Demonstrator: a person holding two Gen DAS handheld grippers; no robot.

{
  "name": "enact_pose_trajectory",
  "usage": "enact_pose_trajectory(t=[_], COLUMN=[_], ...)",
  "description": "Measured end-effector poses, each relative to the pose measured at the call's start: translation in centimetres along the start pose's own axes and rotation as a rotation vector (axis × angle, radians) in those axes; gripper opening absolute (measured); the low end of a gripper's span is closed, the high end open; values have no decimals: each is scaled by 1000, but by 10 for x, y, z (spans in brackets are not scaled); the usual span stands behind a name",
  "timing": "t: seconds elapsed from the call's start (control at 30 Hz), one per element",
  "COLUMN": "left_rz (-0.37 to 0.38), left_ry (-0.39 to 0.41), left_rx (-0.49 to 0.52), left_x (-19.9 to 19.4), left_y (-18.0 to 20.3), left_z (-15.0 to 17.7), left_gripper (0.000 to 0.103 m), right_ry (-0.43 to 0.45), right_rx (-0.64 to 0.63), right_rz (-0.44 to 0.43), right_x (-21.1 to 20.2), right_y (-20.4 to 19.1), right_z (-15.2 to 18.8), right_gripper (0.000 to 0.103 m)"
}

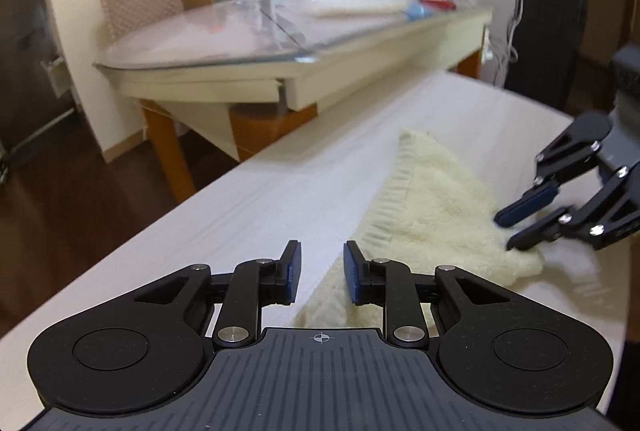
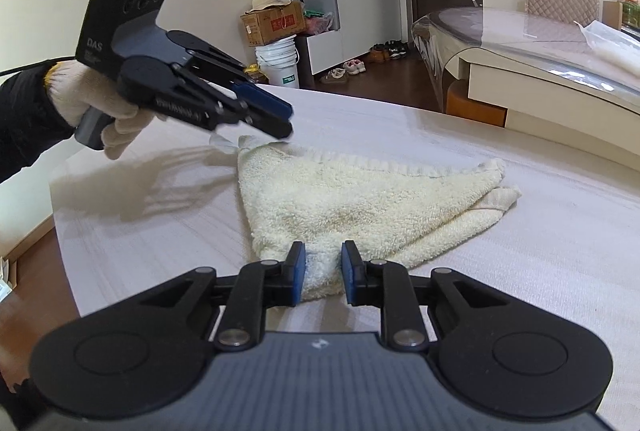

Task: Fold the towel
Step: 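Release the towel with both grippers and lift them away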

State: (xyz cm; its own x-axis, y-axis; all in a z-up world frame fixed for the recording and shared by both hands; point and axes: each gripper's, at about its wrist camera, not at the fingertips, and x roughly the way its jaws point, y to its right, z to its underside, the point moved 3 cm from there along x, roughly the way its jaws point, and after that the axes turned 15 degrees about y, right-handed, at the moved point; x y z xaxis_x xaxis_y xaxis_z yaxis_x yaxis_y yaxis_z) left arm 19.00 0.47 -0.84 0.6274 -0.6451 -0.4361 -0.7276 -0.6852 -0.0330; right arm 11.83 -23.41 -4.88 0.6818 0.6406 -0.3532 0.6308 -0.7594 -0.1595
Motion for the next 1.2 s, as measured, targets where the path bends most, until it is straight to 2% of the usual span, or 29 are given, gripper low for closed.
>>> enact_pose_trajectory(t=[0.13,0.27,0.5,0.53,0.63,0.73,0.8,0.87,0.9,1.1,1.2], left_rz=[9,-29,-43,-56,-77,-117,-162,-196,-227,-314,-353], left_ry=[-46,-84,-87,-88,-87,-90,-92,-96,-87,-28,11], left_rx=[22,11,44,52,42,26,8,-7,-19,-154,-215], left_x=[-6,6,22,25,26,18,10,2,-6,-35,-46], left_y=[18,8,-15,-18,-22,-16,-7,2,10,45,63], left_z=[19,35,32,31,29,31,32,34,36,42,42], left_gripper=[27,24,25,29,30,30,29,30,31,55,69], right_ry=[-6,-10,-4,-1,7,9,7,7,11,39,60], right_rx=[18,24,34,31,12,-13,-8,-12,-20,-9,4], right_rz=[19,59,142,156,191,180,169,173,187,258,295], right_x=[1,2,7,9,11,5,0,-4,-9,-40,-57], right_y=[-2,-8,-30,-34,-43,-43,-41,-41,-40,-40,-42], right_z=[-2,-3,-2,-2,-1,2,1,-1,-2,4,8], right_gripper=[24,25,28,28,28,27,30,47,49,51,59])
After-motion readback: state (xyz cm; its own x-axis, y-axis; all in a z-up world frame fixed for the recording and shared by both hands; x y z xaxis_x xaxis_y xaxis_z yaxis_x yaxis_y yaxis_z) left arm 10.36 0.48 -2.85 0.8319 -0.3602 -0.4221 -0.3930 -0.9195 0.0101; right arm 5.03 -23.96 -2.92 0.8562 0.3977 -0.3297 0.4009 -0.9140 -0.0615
